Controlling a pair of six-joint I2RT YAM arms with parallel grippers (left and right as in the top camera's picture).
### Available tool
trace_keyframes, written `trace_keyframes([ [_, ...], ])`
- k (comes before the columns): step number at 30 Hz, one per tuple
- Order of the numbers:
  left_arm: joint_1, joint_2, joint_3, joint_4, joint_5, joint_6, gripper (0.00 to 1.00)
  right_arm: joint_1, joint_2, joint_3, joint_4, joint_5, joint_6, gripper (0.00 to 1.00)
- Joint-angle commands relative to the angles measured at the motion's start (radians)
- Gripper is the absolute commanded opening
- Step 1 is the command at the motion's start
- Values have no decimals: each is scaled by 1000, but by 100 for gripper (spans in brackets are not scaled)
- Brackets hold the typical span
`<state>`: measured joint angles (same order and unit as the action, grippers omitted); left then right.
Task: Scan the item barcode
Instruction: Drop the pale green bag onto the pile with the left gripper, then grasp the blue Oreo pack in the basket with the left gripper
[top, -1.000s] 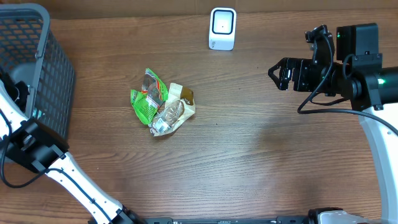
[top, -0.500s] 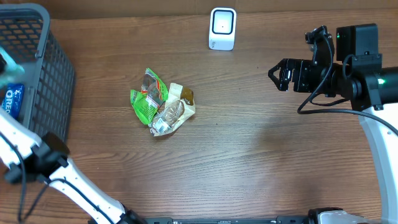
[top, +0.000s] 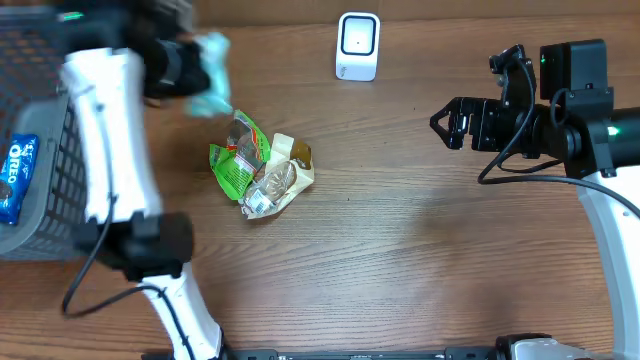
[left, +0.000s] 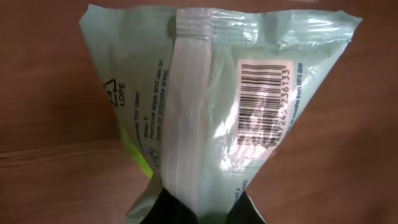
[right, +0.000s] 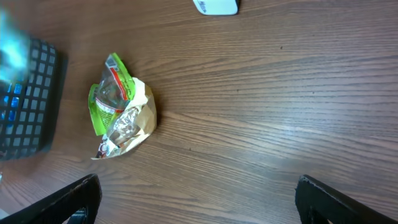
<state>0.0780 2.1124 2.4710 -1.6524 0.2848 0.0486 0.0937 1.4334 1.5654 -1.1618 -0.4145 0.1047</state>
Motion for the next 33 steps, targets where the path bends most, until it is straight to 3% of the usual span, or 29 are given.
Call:
trace_keyframes([
  [1,-126,10,-291,77,4,60,4,3,-11,19,6,-6,-1,100],
  [8,-203,10,-603,301,-35,27,4,3,-11,19,2,-6,-1,100],
  [10,-201,10,-609,318,-60,27,15,3,-11,19,3,-6,-2,100],
  [13,-201,6,-570,304,-93,39,41,3,-11,19,4,-6,-3,100],
  [18,-182,6,-306,165,-111,50,62,3,-11,19,4,-6,-5,100],
  [22,-89,6,137,2,-134,52,73,3,-11,19,3,-6,-5,100],
  [25,69,-2,425,-37,-218,13,84,3,-11,19,4,-6,-5,100],
  [28,264,-5,538,-37,-217,14,84,3,-11,19,3,-6,-5,100],
  [33,552,12,486,22,-222,48,87,3,-11,16,4,-6,-5,100],
])
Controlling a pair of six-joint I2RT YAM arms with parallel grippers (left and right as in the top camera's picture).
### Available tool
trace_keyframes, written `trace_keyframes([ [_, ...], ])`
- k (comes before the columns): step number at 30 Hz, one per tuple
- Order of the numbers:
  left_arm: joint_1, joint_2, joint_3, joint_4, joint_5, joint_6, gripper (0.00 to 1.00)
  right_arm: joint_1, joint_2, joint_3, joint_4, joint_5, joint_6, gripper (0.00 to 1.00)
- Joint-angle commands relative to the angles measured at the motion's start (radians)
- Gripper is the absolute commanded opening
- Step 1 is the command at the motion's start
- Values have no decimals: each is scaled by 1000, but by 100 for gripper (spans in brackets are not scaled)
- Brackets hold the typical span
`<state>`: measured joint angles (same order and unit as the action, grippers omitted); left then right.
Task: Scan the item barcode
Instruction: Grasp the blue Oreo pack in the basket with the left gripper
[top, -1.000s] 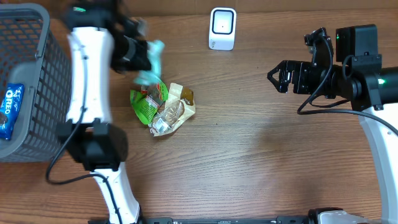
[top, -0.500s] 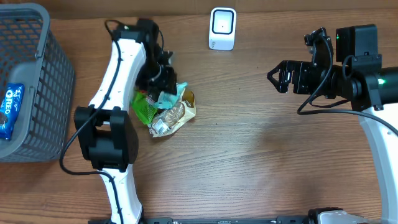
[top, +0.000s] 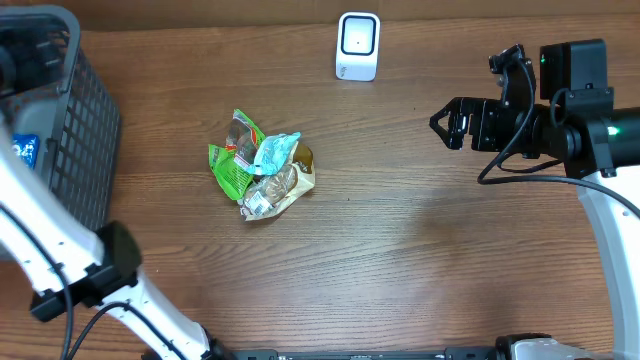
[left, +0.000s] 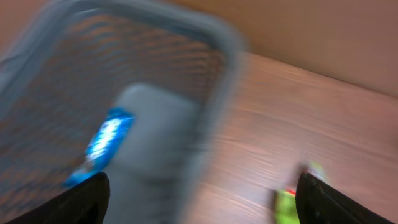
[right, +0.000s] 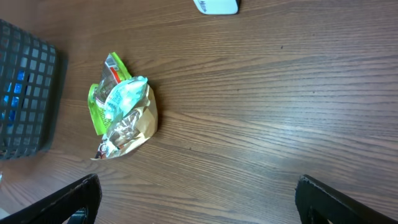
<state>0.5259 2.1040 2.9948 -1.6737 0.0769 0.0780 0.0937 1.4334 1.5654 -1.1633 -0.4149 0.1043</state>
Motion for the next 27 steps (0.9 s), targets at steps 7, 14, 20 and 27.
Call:
trace_keyframes([
  [7,207,35,-309,301,8,114,92,3,8,6,10,-6,-4,100],
  [14,207,35,-755,650,-80,145,98,3,47,6,-2,-6,-4,100],
  [20,205,35,-1050,925,-124,235,100,3,50,6,-14,-6,-4,100],
  [27,214,35,-1330,1195,-139,397,99,3,50,6,-43,-6,-4,100],
])
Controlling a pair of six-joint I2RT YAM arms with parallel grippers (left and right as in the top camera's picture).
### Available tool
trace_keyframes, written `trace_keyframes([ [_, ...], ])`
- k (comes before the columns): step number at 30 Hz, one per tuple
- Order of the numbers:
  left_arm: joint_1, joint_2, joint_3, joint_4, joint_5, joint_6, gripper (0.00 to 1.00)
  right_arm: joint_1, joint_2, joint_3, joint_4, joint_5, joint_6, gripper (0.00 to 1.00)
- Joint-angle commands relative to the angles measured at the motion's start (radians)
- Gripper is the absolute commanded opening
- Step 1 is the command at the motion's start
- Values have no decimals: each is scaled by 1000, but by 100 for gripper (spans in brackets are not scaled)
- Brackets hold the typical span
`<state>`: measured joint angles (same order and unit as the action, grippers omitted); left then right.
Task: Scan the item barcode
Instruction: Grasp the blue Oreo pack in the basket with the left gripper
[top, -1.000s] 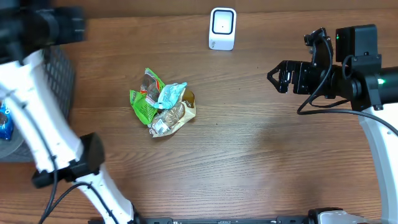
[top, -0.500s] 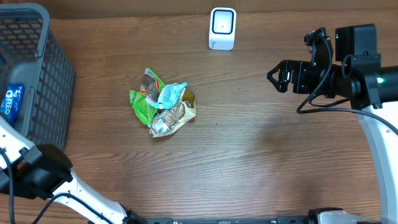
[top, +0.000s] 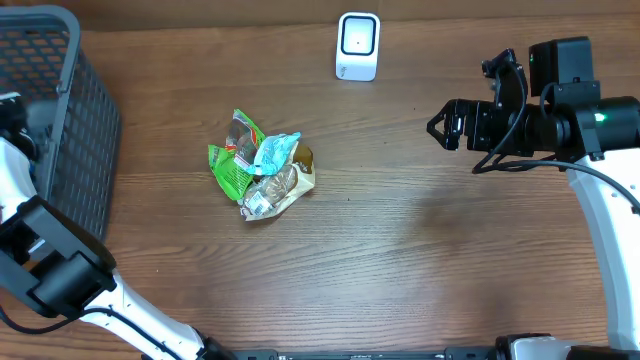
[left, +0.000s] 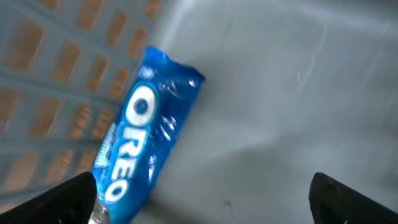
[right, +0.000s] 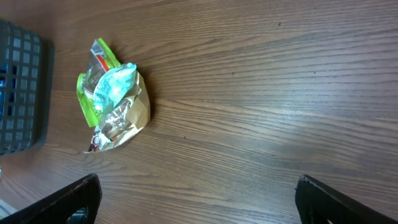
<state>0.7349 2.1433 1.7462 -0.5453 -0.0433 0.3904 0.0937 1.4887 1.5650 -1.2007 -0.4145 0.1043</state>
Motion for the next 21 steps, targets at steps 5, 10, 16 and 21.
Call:
trace_keyframes([
  [5,27,-4,-151,145,-16,35,97,3,-5,6,-10,-6,-3,100],
  [10,67,-4,-154,142,-17,-139,95,3,-5,6,-10,-6,0,100],
  [16,113,-4,-152,102,34,-311,96,3,-5,6,-14,-6,0,100],
  [21,114,-8,-130,90,36,-251,99,3,-5,6,-13,-6,0,100],
])
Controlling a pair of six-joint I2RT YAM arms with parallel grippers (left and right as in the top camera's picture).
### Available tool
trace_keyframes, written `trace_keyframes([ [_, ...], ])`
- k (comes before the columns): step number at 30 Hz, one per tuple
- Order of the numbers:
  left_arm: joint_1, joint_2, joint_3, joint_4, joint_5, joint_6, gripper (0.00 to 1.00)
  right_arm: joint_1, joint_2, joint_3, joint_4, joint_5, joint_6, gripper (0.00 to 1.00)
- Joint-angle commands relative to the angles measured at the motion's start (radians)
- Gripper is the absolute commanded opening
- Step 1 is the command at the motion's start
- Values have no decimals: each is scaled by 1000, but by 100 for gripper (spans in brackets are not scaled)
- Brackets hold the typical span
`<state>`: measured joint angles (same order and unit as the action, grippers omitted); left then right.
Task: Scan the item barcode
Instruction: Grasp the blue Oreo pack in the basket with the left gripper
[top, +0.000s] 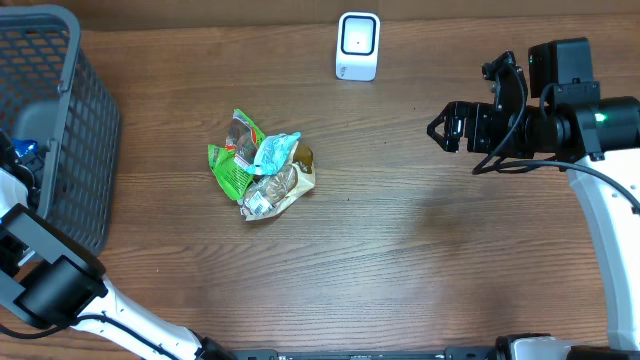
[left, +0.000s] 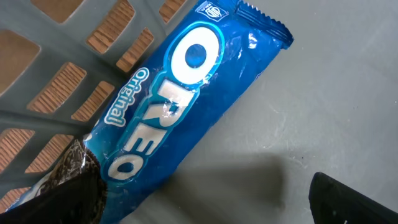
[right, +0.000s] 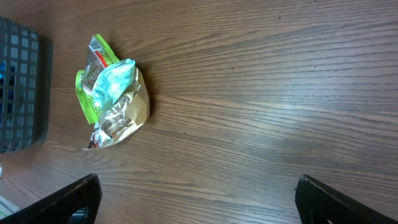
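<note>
A blue Oreo packet (left: 180, 99) lies slantwise on the grey floor of the basket; the overhead view shows only a sliver of it (top: 25, 150). My left gripper (left: 205, 205) is open low inside the basket, with its left finger (left: 74, 199) against the packet's lower end. The white scanner (top: 358, 45) stands at the table's back edge. My right gripper (top: 447, 125) hangs open over the right side of the table, holding nothing; the right wrist view shows it (right: 199, 199) above bare wood.
A dark mesh basket (top: 90, 130) fills the far left. A pile of packets (top: 260, 165) lies mid-left on the table: a green one, a teal wipes packet (right: 115, 78) on top, and a gold foil one.
My left gripper has come lower and closer to the Oreo packet, which now fills much of its view, and its left finger sits at the packet's end. The right arm has hardly moved.
My left gripper first held the teal wipes packet in the air left of the scanner, barcode in view. Then the packet lay on the pile and the gripper was open over the basket. Then it was inside the basket above the Oreo packet, and now close to it.
</note>
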<state>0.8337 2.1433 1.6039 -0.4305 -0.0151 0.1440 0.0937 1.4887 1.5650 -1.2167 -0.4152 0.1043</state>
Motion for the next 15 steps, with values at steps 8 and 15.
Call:
trace_keyframes([
  [8,-6,-14,101,-77,8,43,90,3,-5,6,16,-6,2,100],
  [15,-21,-9,217,-100,-24,165,90,3,-5,6,18,-5,23,100],
])
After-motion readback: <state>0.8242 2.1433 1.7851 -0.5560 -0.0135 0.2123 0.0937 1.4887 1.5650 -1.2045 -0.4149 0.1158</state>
